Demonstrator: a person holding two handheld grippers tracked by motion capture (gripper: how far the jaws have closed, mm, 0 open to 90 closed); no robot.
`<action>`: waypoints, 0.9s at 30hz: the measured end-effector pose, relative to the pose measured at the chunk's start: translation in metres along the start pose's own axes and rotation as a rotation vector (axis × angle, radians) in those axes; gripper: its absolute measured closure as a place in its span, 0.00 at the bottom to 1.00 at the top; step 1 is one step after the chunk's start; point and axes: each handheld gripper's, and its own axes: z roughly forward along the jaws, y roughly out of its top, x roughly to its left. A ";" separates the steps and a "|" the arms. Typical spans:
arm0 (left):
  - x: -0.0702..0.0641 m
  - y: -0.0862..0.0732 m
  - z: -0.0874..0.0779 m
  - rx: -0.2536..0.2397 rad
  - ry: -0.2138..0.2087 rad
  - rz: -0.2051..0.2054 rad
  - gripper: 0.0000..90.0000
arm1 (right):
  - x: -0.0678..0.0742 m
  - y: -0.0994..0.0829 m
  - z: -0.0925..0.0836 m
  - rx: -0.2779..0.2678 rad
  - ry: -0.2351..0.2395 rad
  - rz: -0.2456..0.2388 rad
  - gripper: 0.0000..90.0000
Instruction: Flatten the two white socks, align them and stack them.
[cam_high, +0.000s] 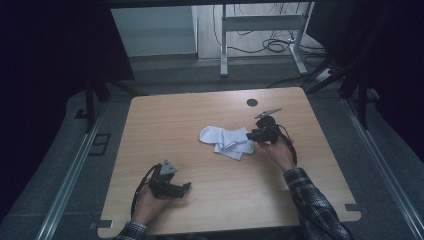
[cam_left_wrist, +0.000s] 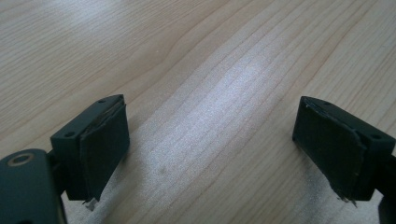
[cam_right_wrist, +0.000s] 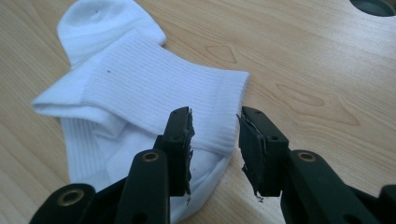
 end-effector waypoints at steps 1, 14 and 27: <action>0.000 0.000 0.000 0.000 0.000 0.000 0.12 | 0.000 0.001 0.004 0.007 -0.006 -0.003 0.69; 0.000 0.000 0.000 0.000 0.000 0.000 0.12 | -0.001 0.002 0.021 0.028 -0.033 -0.002 0.61; 0.000 0.000 0.000 0.000 0.000 0.000 0.12 | 0.000 -0.003 0.028 0.044 -0.025 -0.010 0.85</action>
